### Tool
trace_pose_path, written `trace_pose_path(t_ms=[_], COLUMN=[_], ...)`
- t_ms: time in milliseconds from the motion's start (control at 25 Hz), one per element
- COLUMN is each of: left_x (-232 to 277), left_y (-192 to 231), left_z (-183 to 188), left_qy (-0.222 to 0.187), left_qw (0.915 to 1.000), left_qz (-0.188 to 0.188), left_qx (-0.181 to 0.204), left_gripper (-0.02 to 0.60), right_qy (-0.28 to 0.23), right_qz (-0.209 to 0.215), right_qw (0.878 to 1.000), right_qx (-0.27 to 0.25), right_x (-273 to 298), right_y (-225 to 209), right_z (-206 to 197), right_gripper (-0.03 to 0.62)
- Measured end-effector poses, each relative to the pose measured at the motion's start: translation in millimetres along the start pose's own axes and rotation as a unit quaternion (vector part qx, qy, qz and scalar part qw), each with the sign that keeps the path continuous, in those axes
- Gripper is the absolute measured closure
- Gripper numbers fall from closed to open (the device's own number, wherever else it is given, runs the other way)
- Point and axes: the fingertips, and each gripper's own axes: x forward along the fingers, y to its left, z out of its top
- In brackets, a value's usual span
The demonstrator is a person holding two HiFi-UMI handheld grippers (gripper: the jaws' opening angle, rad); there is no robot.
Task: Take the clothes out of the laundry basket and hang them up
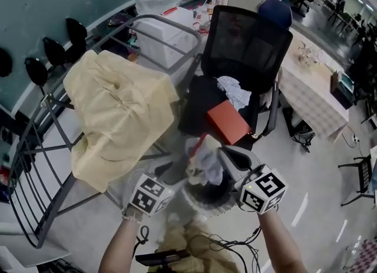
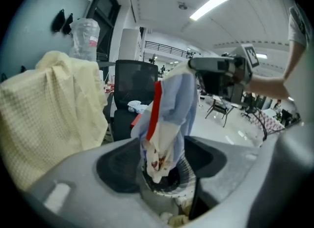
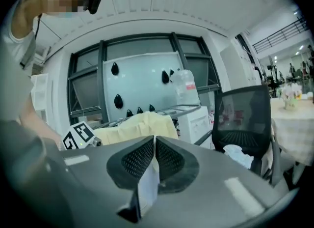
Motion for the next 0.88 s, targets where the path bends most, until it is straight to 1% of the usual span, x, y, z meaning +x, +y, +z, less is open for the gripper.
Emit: trace_pose_path(t_ms=[120, 240, 360, 480, 560, 600, 640, 680, 720, 880], left_x=[2.2, -6.1, -15.3, -13.2, -7.3, -4.5, -2.6, -1.9, -2.2, -11.0], left_y=[4.7, -4.3, -20.2, -28.9, -35.1, -38.0, -40.0, -40.7, -40.2, -32.2], left_z=[24.9, 65.2, 111.7, 144.8, 157.3, 161.4, 164.8, 167.7, 170.3, 184.4], left_qy=[-0.008, -0.044, -0.078, -0.094, -0.094, -0.093, -0.093, -0.095, -0.097, -0.106], left_qw=[0.9998, 0.9982, 0.9930, 0.9883, 0.9856, 0.9842, 0.9828, 0.9818, 0.9810, 0.9776], left_qz=[0.001, -0.015, -0.037, -0.056, -0.065, -0.066, -0.064, -0.060, -0.055, -0.039], left_qx=[0.019, 0.039, 0.080, 0.106, 0.125, 0.136, 0.146, 0.153, 0.159, 0.177], left_gripper=[0.304, 0.302, 0.291, 0.298, 0.329, 0.368, 0.422, 0.502, 0.568, 0.571], right_qy=[-0.023, -0.037, -0.047, -0.056, -0.060, -0.062, -0.063, -0.064, -0.064, -0.056], right_qz=[0.012, 0.014, 0.015, 0.012, 0.009, 0.007, 0.005, 0.003, 0.000, -0.012], right_qw=[0.999, 0.997, 0.995, 0.994, 0.994, 0.993, 0.993, 0.993, 0.993, 0.993], right_qx=[-0.033, -0.062, -0.085, -0.093, -0.095, -0.096, -0.096, -0.096, -0.096, -0.101], right_x=[-6.1, -10.6, -13.4, -15.3, -16.3, -17.1, -18.1, -19.5, -21.5, -33.6], right_y=[4.5, 4.9, 4.6, 5.5, 5.3, 4.9, 4.5, 4.0, 3.6, 2.7], right_z=[44.5, 78.1, 101.5, 114.0, 119.1, 121.0, 122.4, 123.3, 123.6, 115.6], right_gripper=[0.579, 0.579, 0.579, 0.579, 0.579, 0.579, 0.579, 0.579, 0.579, 0.579])
